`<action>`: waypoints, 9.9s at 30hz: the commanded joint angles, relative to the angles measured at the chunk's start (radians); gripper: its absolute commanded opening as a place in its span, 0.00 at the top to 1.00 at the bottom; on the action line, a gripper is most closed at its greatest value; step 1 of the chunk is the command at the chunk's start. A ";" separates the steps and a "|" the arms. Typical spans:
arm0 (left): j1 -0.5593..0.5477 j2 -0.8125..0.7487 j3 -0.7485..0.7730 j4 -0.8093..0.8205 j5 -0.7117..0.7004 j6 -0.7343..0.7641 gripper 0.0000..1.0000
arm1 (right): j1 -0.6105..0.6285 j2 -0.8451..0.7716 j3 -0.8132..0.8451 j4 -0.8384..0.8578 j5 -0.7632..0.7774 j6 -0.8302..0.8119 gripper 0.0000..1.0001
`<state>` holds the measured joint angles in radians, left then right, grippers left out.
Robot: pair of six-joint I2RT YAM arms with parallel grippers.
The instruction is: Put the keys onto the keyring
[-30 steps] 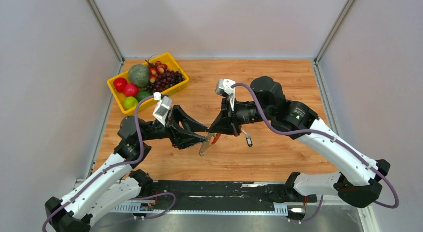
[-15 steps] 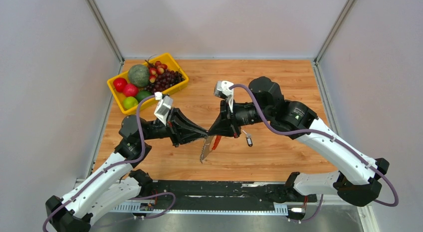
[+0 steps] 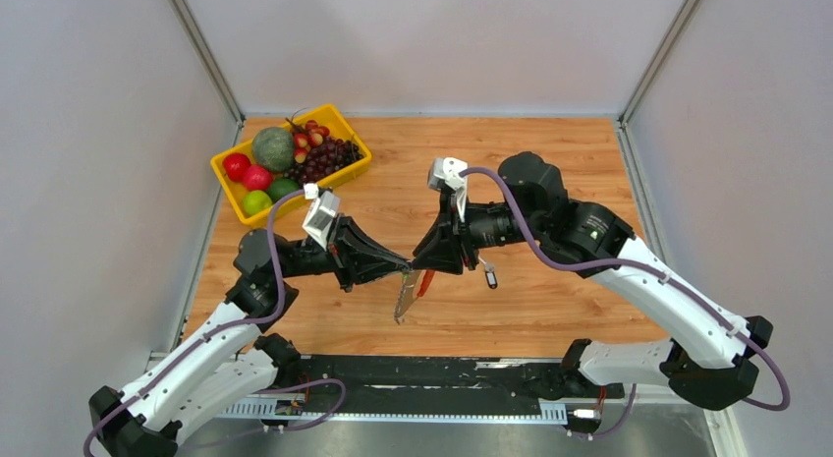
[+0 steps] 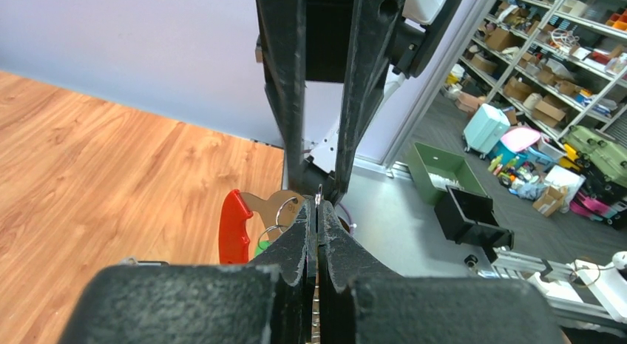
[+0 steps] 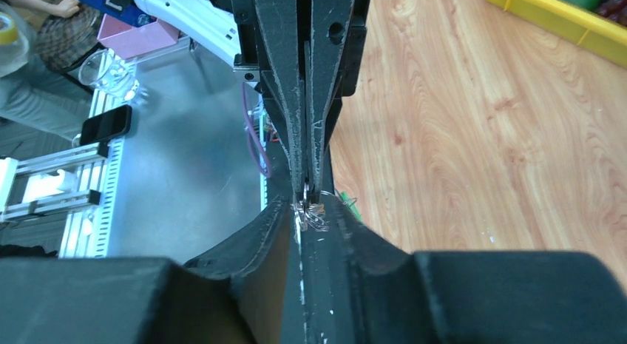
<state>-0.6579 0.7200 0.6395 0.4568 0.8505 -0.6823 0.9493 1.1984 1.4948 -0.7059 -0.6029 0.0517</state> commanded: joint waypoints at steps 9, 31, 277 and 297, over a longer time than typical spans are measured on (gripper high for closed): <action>-0.013 -0.082 -0.079 0.251 -0.158 -0.103 1.00 | 0.004 -0.124 -0.048 0.122 0.069 0.067 0.54; -0.012 -0.119 -0.189 0.478 -0.385 -0.275 1.00 | 0.007 -0.112 -0.163 0.442 0.020 0.268 0.78; -0.014 -0.268 0.055 -0.231 -0.115 0.954 1.00 | 0.210 -0.040 0.072 -0.007 0.234 -0.230 0.47; -0.014 -0.280 -0.081 0.188 -0.102 0.565 1.00 | 0.364 -0.086 -0.036 0.268 0.470 -0.441 0.59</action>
<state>-0.6739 0.4496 0.5728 0.5133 0.7338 -0.0296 1.3064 1.1275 1.4528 -0.5446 -0.1806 -0.3275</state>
